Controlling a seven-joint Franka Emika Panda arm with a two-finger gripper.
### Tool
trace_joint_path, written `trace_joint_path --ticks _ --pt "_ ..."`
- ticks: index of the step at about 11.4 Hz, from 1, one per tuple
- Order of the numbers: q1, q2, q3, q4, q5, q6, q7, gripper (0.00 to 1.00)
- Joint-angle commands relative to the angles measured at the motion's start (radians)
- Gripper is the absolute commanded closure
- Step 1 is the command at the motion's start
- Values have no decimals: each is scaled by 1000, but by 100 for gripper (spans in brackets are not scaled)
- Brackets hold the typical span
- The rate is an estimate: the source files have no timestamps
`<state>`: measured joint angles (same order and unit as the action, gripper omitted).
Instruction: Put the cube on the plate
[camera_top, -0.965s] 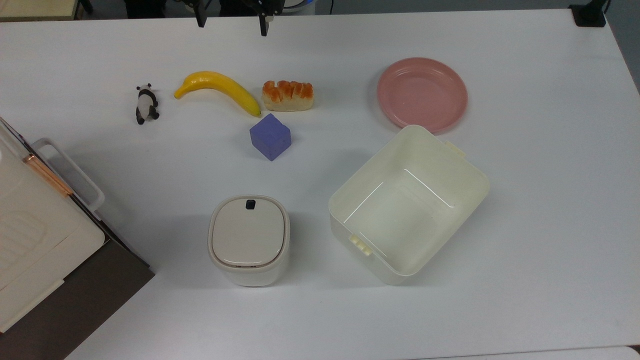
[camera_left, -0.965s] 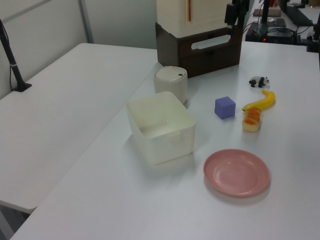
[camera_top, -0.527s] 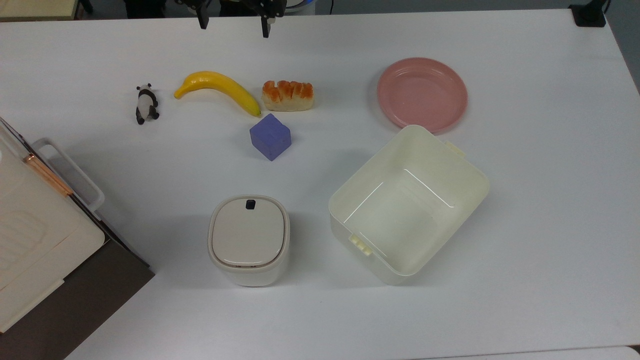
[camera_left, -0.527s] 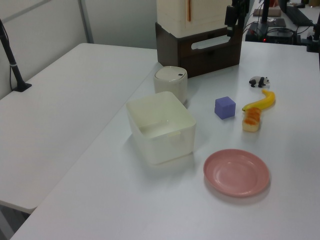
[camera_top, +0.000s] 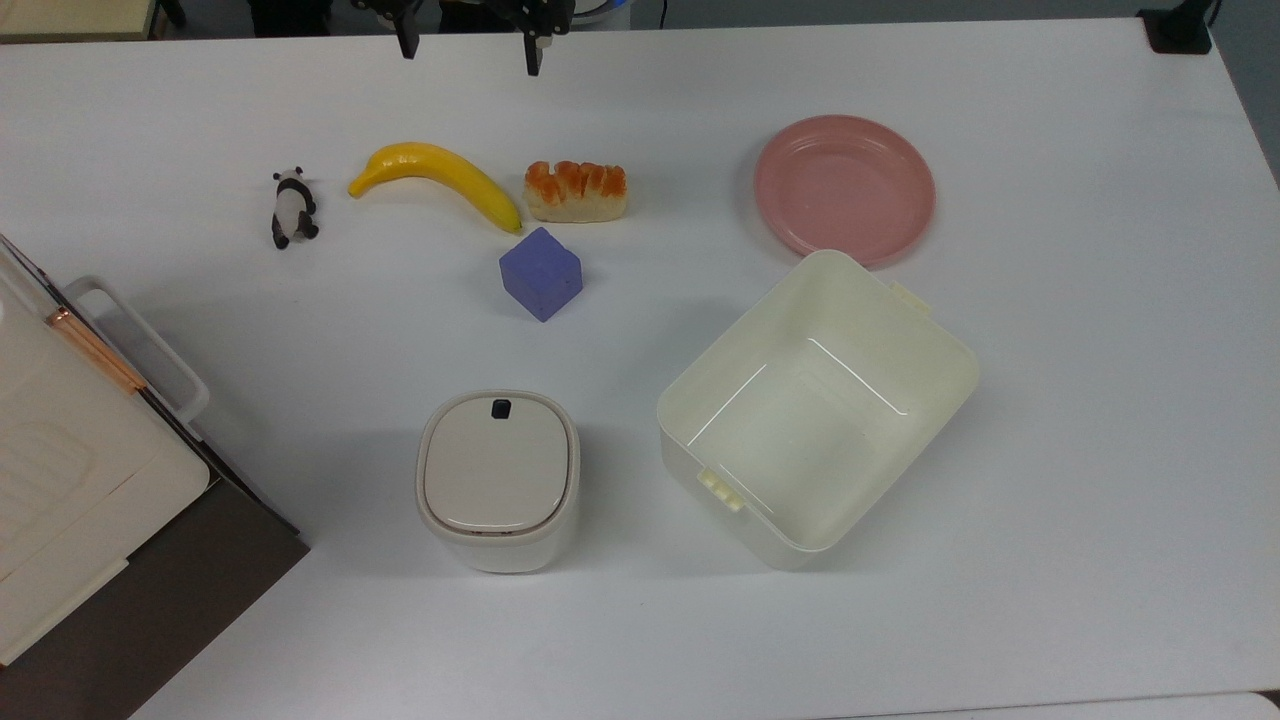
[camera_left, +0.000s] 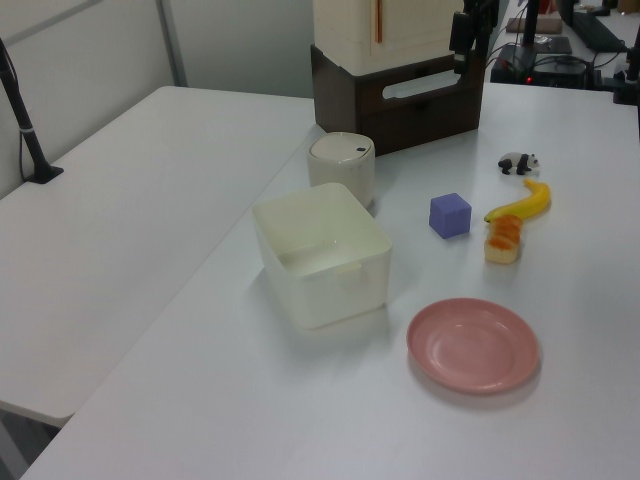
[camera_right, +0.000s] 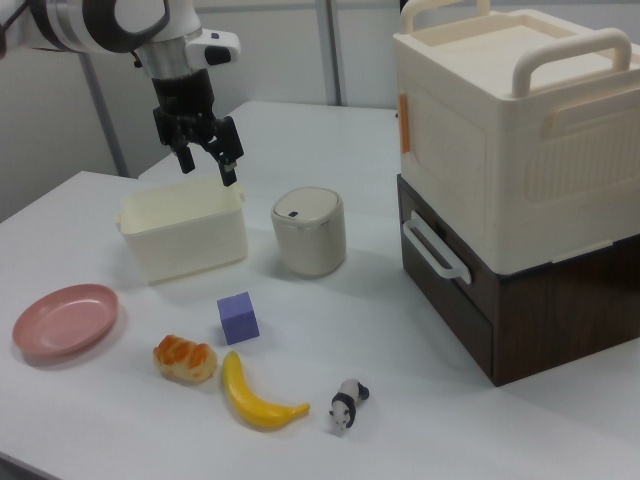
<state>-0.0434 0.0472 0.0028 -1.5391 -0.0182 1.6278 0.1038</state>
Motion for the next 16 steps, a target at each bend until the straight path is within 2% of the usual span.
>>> trace_joint_path --ticks 1,7,10,16 --pt "10 -18 0 -42 -6 17 -16 0" --pt "11 -20 -1 -65 -17 26 -21 0" --pt "57 -20 -39 -64 -19 24 -21 0" --pt "56 -12 -32 -81 -23 36 -21 0"
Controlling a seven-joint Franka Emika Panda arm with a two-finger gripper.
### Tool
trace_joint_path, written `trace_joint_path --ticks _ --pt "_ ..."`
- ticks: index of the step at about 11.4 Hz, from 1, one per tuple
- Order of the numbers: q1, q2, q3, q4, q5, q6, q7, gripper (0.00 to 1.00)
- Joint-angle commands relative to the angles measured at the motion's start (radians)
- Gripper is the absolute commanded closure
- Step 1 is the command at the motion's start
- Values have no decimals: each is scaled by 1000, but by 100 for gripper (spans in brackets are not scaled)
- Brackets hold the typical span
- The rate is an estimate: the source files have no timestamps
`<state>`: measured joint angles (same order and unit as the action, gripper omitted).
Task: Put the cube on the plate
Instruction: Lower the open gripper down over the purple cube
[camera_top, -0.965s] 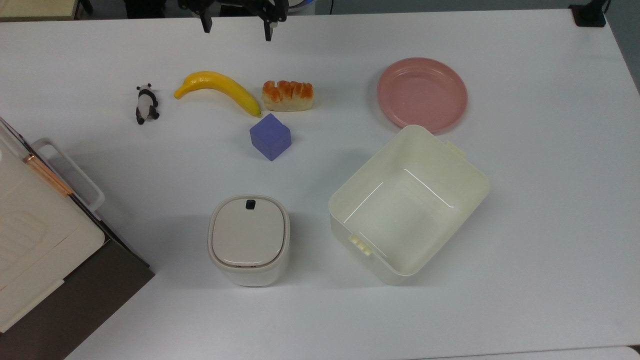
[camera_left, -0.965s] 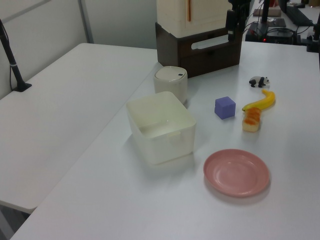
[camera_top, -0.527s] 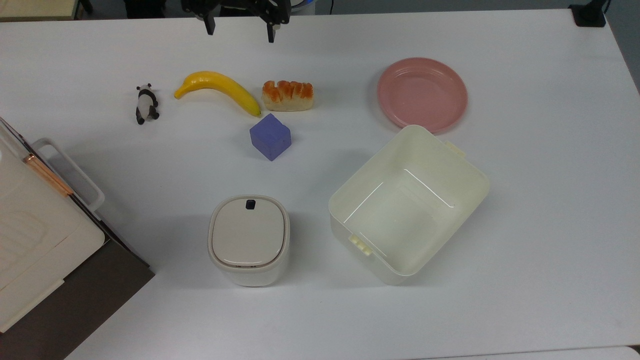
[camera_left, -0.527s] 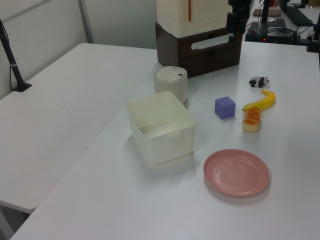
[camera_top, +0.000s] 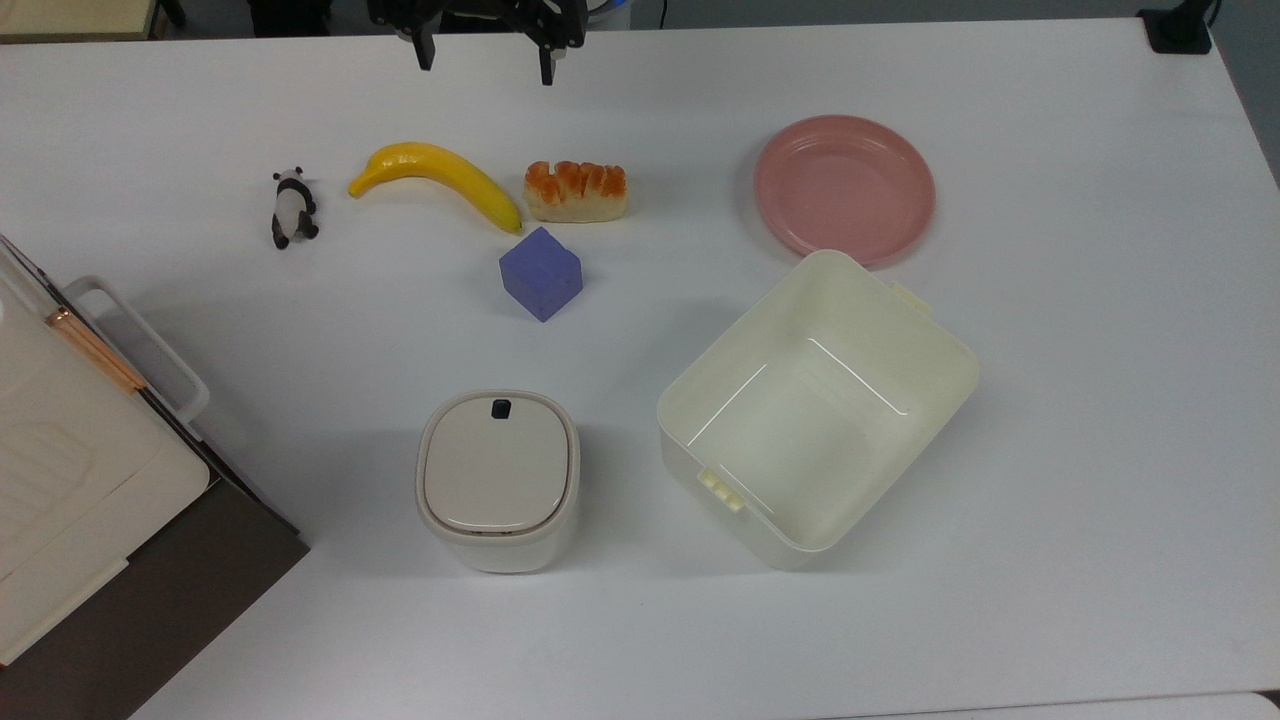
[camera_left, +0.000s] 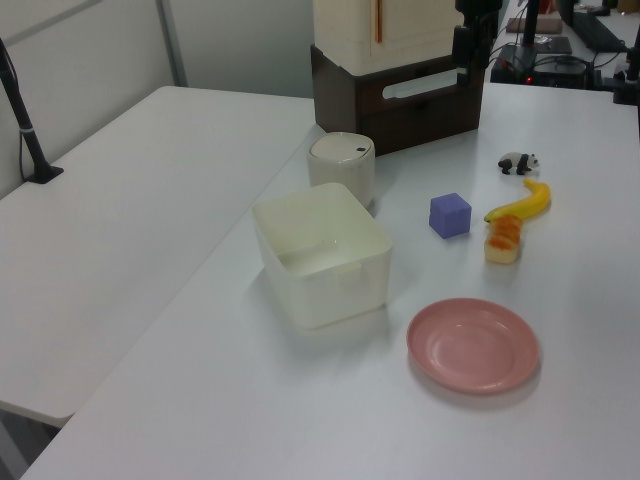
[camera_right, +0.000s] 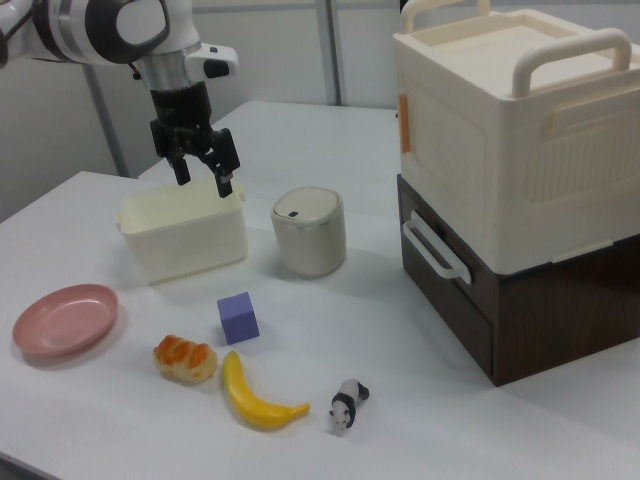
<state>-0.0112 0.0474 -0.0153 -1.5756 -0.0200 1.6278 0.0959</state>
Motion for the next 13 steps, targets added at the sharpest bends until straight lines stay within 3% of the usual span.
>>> trace_joint_path --ticks 1,4,7,10,13 --pt "30 -14 -11 -102 -29 94 -13 0" --pt "34 17 20 -288 -159 367 20 0" --pt "39 87 21 -293 -247 380 22 0" --pt "49 104 24 -362 -334 423 22 0" --pt "82 131 26 -408 -376 426 22 0"
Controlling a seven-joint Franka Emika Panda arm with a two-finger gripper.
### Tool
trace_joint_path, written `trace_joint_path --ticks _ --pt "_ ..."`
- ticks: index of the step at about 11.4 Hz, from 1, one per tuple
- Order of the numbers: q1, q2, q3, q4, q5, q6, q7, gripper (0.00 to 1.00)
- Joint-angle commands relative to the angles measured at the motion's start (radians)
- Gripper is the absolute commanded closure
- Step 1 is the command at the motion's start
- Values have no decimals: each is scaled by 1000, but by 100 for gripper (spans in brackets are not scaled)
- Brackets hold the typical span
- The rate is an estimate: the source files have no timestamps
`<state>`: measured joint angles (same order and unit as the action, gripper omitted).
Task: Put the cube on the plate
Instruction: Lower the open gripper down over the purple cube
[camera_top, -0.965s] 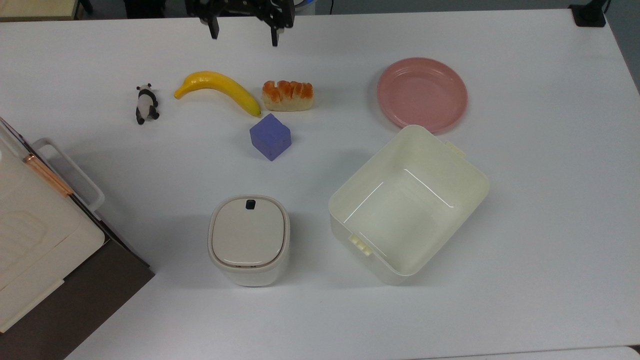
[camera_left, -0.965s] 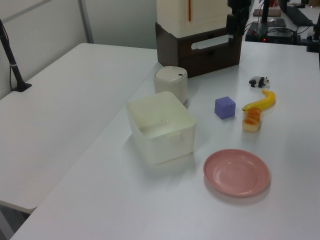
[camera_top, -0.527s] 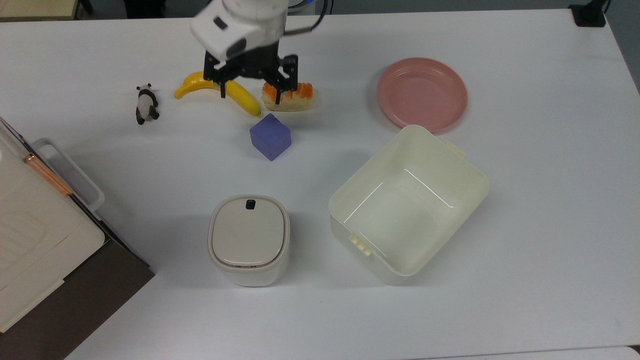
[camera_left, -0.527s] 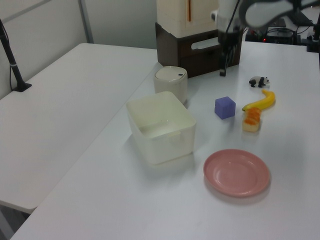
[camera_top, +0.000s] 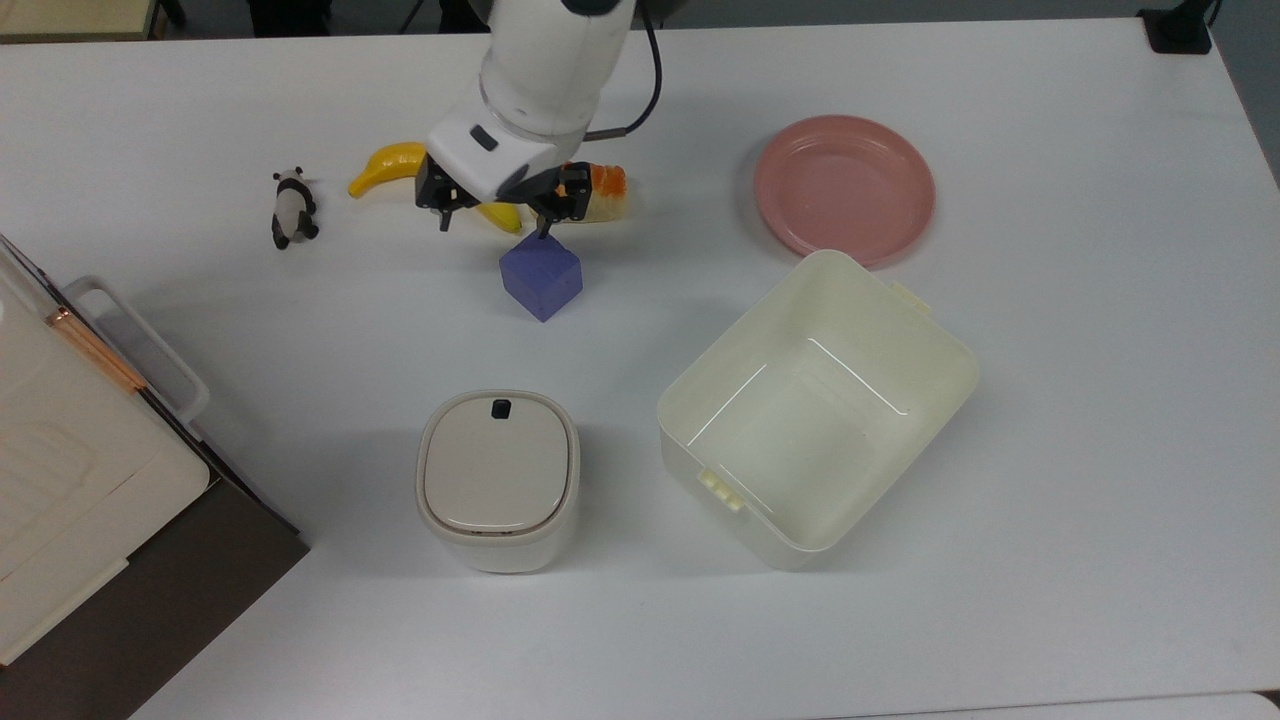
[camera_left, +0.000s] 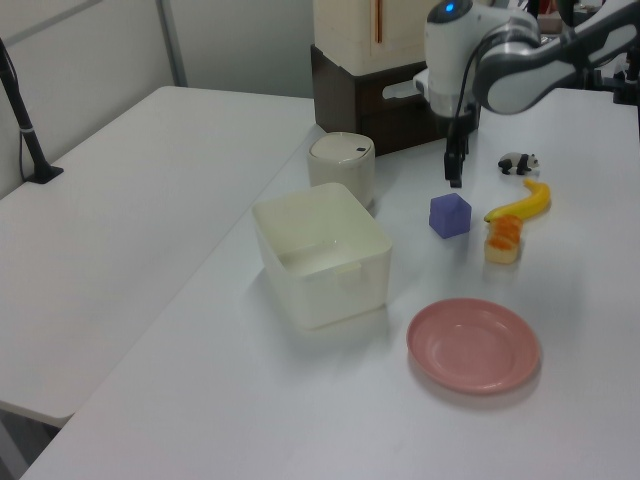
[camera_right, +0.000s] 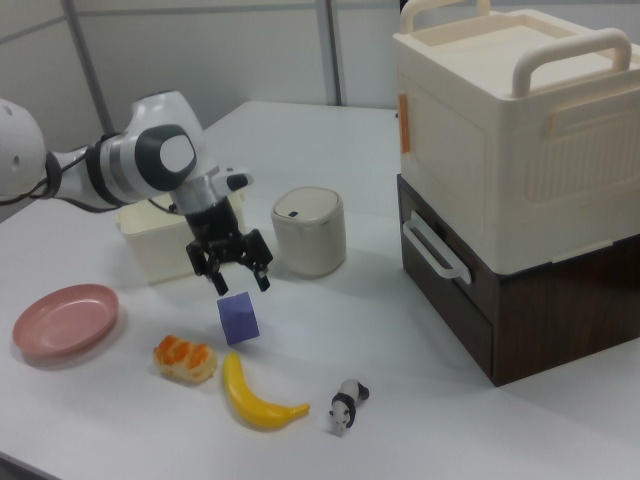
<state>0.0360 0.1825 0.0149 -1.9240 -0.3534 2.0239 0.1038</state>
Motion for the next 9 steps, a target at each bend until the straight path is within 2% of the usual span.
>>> trace_joint_path --ticks 1,3,6,7,9 --pt "41 -3 0 -67 -47 33 14 0" --pt "39 35 36 -66 -56 33 16 0" --pt "35 89 39 -61 -114 35 16 0" --pt "30 98 39 -56 -121 35 16 9" --pt "27 101 39 -47 -122 33 17 47"
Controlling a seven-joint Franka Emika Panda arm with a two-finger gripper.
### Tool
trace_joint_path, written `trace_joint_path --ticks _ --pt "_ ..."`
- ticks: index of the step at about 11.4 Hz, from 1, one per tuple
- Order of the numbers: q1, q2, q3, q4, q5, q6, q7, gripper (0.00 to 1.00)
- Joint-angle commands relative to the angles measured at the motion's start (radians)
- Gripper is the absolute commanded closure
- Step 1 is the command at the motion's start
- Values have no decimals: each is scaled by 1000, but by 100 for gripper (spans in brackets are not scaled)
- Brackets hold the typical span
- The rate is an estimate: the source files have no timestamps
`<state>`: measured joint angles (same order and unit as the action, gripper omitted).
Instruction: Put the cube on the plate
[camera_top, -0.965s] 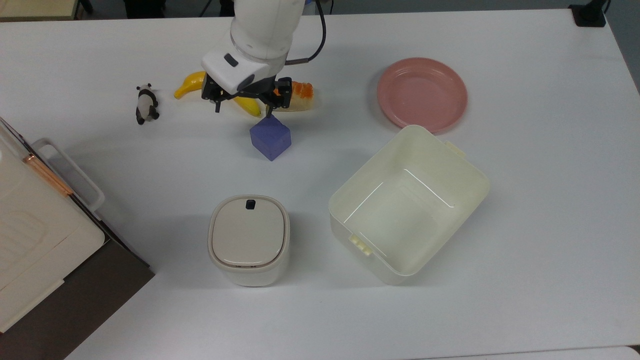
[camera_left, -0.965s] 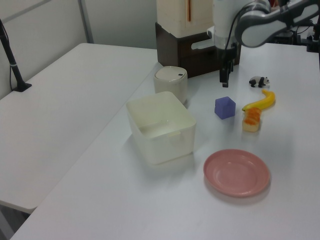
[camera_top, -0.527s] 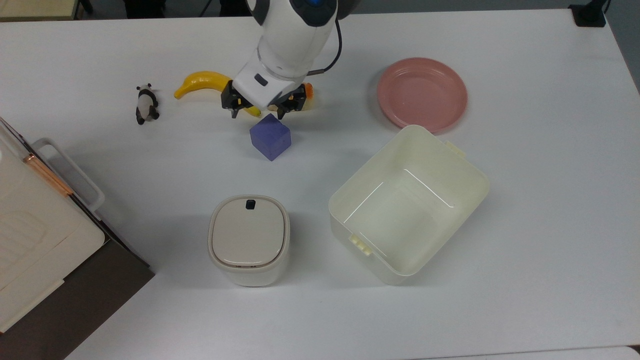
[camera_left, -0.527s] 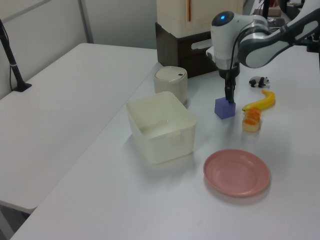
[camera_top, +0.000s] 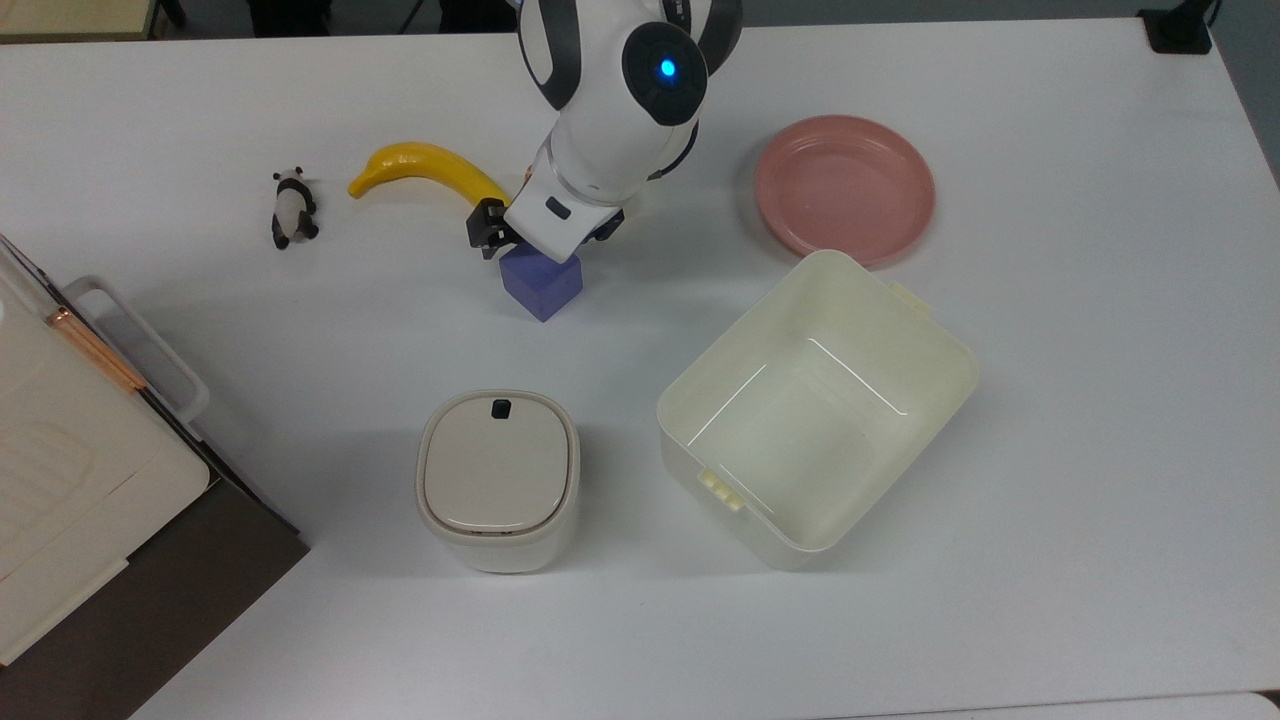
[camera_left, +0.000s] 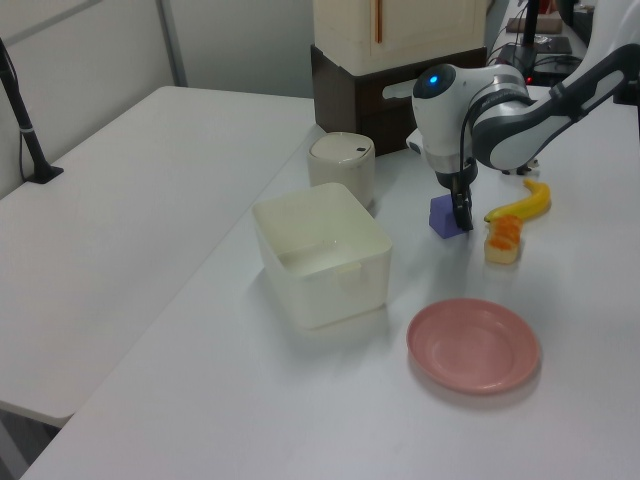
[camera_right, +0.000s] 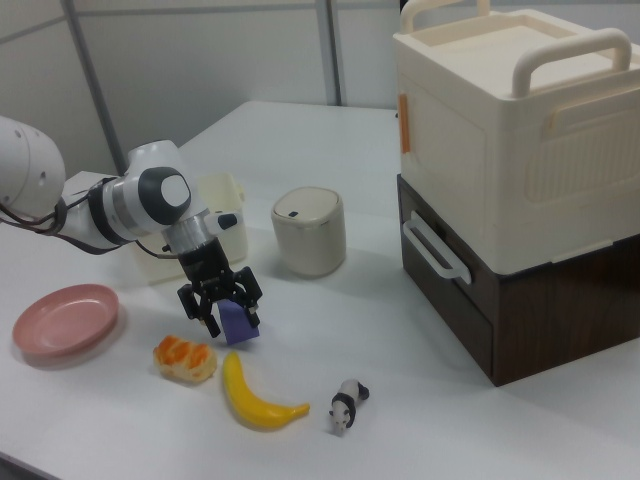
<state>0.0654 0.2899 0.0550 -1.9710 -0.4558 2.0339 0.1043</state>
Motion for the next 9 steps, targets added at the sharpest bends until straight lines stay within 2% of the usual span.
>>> trace_joint_path --ticks 1,2,4,9 --pt "-1 -5 0 -2 -18 23 29 73" --pt "2 -3 2 0 -18 25 79 99" --pt "-1 -5 19 0 -18 25 147 100" --pt "-2 -8 19 1 -18 29 161 100"
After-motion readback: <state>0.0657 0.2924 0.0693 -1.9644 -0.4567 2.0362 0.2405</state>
